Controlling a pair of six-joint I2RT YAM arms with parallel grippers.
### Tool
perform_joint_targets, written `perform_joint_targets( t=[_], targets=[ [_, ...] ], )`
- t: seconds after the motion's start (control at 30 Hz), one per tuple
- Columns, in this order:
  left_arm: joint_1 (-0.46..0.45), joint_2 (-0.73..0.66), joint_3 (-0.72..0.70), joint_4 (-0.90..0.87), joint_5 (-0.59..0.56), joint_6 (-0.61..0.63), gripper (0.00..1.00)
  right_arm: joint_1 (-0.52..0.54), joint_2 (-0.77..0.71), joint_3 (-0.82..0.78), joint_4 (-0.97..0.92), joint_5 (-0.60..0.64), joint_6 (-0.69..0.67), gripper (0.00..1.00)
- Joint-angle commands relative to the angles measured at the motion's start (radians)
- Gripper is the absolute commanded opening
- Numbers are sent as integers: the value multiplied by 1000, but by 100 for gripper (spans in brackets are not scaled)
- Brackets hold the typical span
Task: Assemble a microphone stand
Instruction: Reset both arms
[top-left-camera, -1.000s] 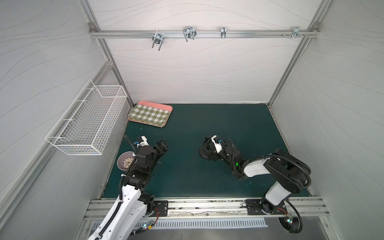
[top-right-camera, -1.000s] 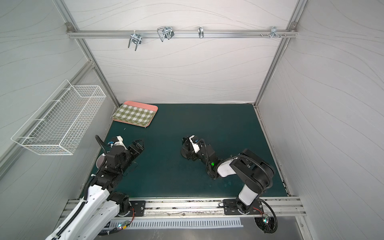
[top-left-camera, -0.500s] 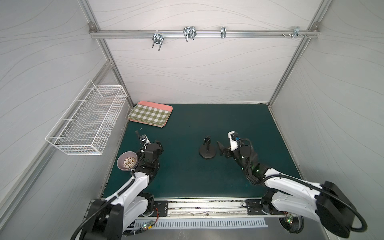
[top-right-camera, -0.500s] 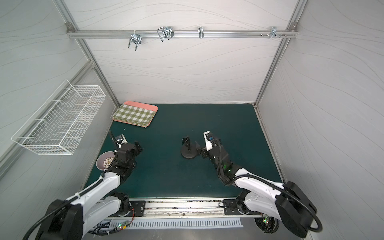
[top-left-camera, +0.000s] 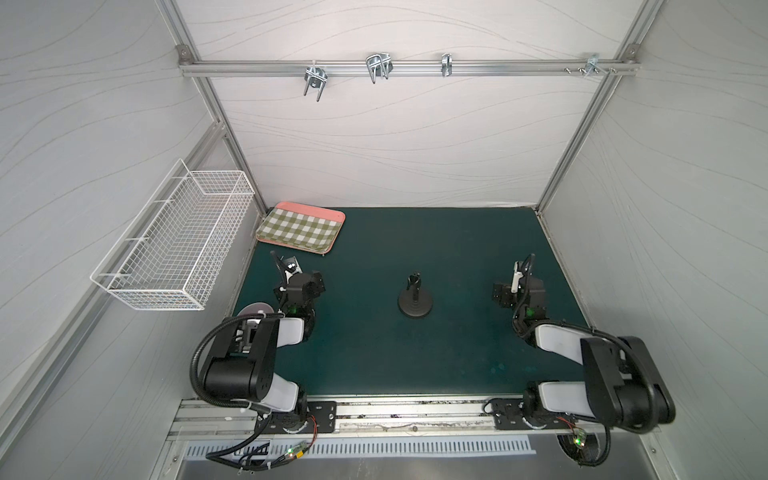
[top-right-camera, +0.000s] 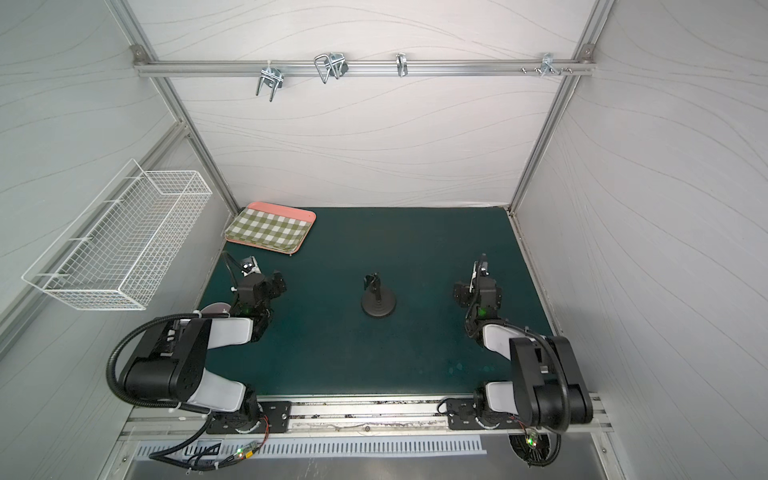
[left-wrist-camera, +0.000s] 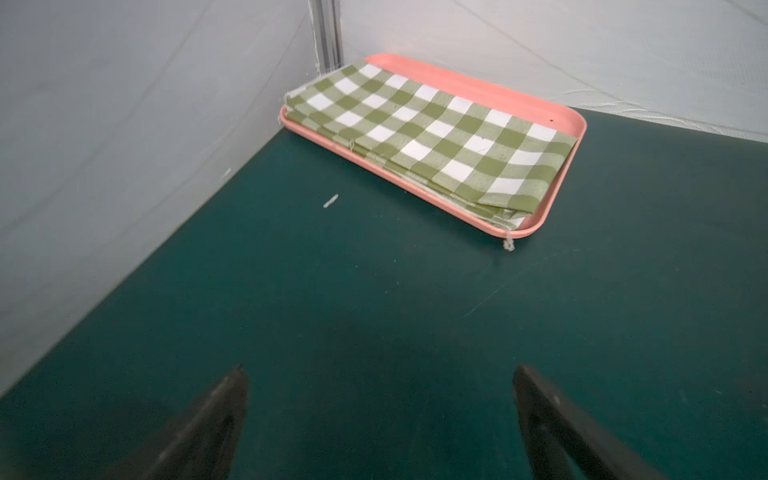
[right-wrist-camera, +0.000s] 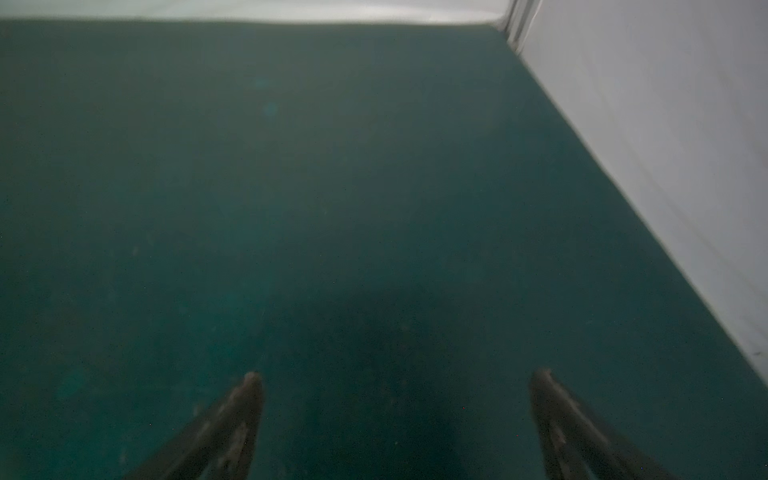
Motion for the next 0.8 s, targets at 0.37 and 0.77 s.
perform_joint_targets(
  t=[0.37,0.77],
  targets=[
    [10,13,42,60,91,42,100,36,213,68,323,-30,-37,99],
    [6,19,55,47,98,52,100,31,209,72,312,-37,-32,99]
  ],
)
